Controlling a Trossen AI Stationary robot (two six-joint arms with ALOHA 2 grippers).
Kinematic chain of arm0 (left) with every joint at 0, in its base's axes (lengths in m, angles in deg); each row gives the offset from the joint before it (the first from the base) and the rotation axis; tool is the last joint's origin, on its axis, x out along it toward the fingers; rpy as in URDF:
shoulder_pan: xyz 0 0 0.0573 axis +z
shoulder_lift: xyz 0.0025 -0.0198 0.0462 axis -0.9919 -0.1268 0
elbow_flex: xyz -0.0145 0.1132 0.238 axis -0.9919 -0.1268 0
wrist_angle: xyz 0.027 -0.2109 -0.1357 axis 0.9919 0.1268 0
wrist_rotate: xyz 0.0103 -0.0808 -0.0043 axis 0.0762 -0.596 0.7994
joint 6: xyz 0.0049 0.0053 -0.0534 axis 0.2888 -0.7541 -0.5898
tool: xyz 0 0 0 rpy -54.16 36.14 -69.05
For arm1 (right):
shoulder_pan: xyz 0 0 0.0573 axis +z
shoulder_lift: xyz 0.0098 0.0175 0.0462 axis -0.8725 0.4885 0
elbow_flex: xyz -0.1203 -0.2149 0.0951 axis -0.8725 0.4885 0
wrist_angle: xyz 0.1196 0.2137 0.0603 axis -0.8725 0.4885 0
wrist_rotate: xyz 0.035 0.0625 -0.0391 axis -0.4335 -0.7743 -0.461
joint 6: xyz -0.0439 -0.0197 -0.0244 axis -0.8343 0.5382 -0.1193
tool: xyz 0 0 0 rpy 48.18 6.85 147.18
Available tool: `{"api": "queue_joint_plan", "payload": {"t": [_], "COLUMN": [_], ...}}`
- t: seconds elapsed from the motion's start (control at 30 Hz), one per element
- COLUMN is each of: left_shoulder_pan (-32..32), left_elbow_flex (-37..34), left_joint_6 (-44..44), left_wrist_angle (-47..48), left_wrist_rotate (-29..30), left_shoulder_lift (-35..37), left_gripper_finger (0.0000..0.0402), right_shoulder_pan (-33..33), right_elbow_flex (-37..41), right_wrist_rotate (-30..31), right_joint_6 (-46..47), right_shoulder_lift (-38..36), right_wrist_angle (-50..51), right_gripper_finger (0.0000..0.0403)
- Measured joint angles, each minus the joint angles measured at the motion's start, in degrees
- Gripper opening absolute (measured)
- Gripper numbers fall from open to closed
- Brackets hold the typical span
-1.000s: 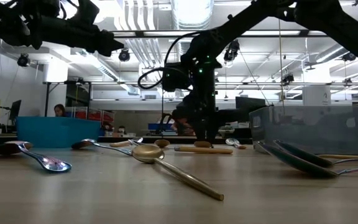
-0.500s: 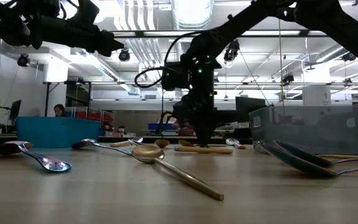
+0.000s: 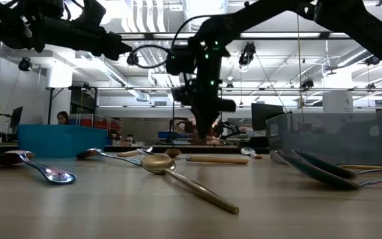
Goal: Sort silverware by color (type)
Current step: Put the gold spoon into the black bin
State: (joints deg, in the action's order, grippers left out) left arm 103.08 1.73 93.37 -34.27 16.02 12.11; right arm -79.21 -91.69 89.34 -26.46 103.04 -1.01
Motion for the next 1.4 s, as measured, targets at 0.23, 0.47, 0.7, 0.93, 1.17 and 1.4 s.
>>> {"api": "queue_joint_plan", "payload": {"t": [0.23, 0.47, 0.7, 0.93, 1.17, 1.4], "left_shoulder_pan": [0.0, 0.0, 0.0, 0.0, 0.0, 0.0], "left_elbow_flex": [0.0, 0.0, 0.0, 0.0, 0.0, 0.0], "left_joint_6": [0.0, 0.0, -0.3, -0.5, -0.5, -0.5], "left_wrist_angle": [0.0, 0.0, 0.0, 0.1, 0.4, 0.5], "left_wrist_rotate": [0.0, 0.0, 0.0, 0.0, 0.0, 0.0], "left_shoulder_lift": [0.0, 0.0, 0.0, 0.0, 0.0, 0.0], "left_gripper_finger": [0.0055, 0.0055, 0.0055, 0.0055, 0.0055, 0.0055], "right_shoulder_pan": [0.8, 4.5, 8.4, 10.6, 11.0, 11.0], "right_elbow_flex": [-5.6, -3.4, 0.5, 8.1, 16.7, 27.0], "right_wrist_rotate": [0.1, 0.2, 0.4, 0.4, 0.5, 0.0], "right_joint_6": [11.6, 19.0, 24.9, 31.8, 38.5, 43.1], "right_shoulder_lift": [-1.8, -7.2, -13.5, -21.2, -28.3, -32.0], "right_wrist_angle": [8.4, 10.0, 9.7, 9.9, 11.6, 12.1], "right_gripper_finger": [0.0012, 0.0012, 0.0012, 0.0012, 0.0012, 0.0012]}}
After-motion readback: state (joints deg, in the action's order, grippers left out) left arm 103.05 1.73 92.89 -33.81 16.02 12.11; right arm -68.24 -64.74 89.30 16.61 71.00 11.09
